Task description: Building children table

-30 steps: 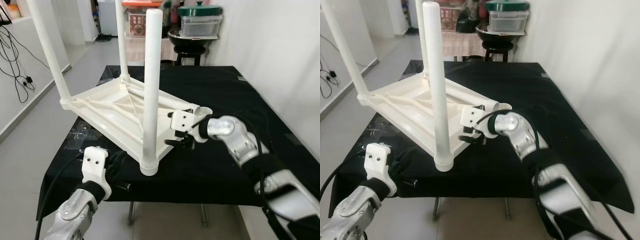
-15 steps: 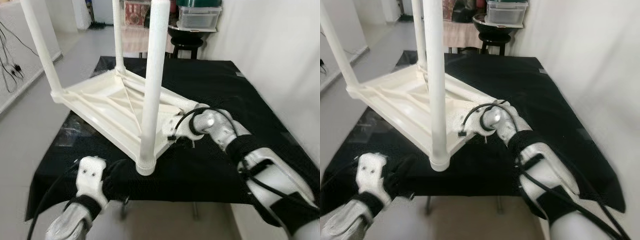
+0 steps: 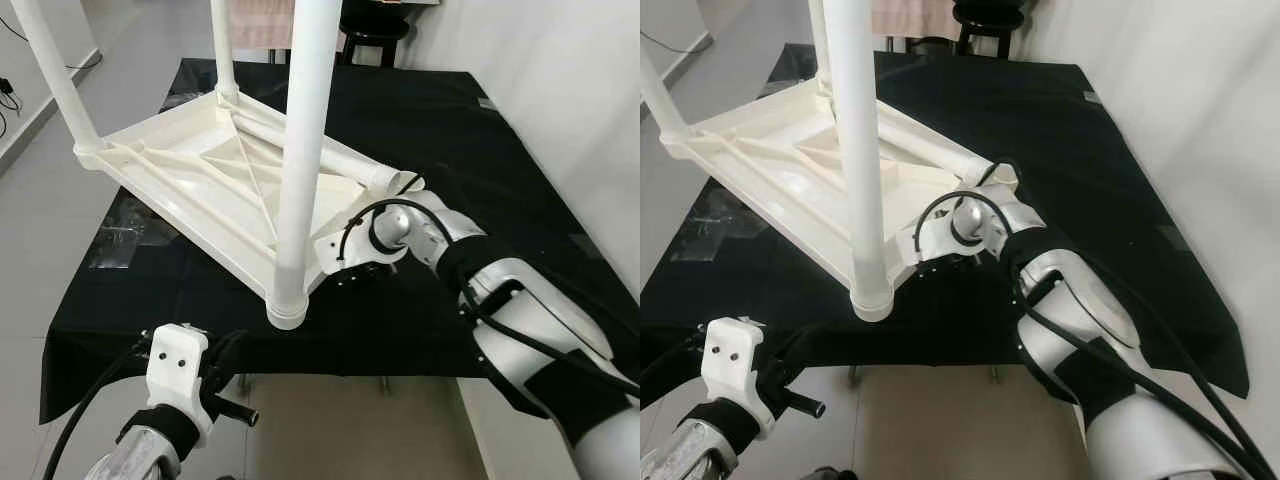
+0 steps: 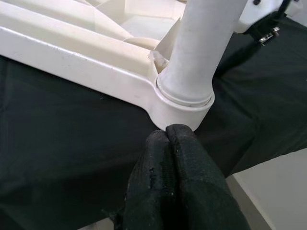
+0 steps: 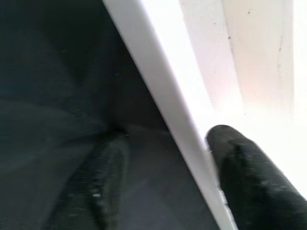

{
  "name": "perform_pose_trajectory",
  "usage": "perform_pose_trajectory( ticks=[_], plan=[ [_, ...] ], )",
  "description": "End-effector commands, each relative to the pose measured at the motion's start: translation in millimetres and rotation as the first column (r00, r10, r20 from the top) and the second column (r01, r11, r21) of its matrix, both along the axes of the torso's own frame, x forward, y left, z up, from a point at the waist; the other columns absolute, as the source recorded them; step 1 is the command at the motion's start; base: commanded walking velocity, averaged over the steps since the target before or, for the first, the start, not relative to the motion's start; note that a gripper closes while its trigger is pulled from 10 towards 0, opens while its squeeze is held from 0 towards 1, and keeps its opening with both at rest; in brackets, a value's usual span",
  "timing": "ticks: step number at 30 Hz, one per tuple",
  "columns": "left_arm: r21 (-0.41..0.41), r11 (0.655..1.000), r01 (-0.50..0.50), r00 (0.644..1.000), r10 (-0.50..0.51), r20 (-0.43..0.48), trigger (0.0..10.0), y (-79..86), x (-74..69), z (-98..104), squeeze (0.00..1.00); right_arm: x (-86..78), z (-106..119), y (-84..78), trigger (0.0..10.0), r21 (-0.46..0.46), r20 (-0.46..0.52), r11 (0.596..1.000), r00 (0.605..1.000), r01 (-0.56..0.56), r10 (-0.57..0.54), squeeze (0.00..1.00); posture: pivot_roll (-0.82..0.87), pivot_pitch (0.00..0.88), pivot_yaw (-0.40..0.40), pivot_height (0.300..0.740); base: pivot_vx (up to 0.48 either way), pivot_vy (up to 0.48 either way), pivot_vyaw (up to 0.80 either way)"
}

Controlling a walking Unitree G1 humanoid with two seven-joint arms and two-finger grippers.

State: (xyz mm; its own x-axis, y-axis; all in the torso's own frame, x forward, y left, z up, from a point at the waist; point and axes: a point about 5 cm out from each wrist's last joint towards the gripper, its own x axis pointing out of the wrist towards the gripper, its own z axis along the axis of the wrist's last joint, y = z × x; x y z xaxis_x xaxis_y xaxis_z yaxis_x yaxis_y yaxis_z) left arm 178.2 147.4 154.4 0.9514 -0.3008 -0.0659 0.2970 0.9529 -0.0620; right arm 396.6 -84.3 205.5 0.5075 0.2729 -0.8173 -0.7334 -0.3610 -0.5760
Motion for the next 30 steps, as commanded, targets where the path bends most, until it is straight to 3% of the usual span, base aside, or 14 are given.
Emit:
perform_pose_trajectory(
  ticks=[1, 14, 21, 26, 30],
  plan=[
    [-0.009, 1.0, 0.009, 1.0, -0.009, -0.025, 10.0, -2.1, -3.3, -1.4, 0.0, -1.0, -4.0, 3.9, 0.0, -0.025, -0.01, 1.0, 1.0, -0.007, 0.007, 0.0, 0.07, 0.206, -0.115, 0.74, 0.0, 0.0, 0.0],
    [-0.016, 1.0, 0.004, 1.0, -0.005, -0.03, 10.0, -4.5, -3.4, -0.3, 0.0, -1.8, 0.6, 6.7, 0.0, -0.124, -0.017, 0.99, 0.998, -0.061, 0.059, 0.0, 0.06, 0.194, -0.126, 0.74, 0.0, 0.0, 0.0],
    [-0.015, 1.0, 0.005, 1.0, -0.005, -0.028, 10.0, -4.6, -0.1, -0.9, 0.0, 1.9, 12.2, -8.4, 0.0, -0.163, -0.028, 0.987, 1.0, -0.002, -0.002, 0.0, 0.06, 0.179, -0.122, 0.74, 0.0, 0.0, 0.0],
    [-0.009, 1.0, 0.006, 1.0, -0.006, -0.025, 10.0, -4.0, 5.5, -1.8, 0.0, -2.0, 17.2, -35.9, 0.0, -0.157, -0.203, 0.982, 0.97, 0.104, -0.135, 0.0, 0.05, 0.157, -0.11, 0.74, 0.0, 0.0, 0.0],
    [-0.007, 1.0, 0.007, 1.0, -0.007, -0.025, 10.0, -3.7, 7.1, -2.4, 0.0, -3.8, 19.7, -41.2, 0.0, -0.119, -0.261, 0.985, 0.953, 0.127, -0.155, 0.0, 0.04, 0.153, -0.105, 0.74, 0.0, 0.0, 0.0]
  ],
)
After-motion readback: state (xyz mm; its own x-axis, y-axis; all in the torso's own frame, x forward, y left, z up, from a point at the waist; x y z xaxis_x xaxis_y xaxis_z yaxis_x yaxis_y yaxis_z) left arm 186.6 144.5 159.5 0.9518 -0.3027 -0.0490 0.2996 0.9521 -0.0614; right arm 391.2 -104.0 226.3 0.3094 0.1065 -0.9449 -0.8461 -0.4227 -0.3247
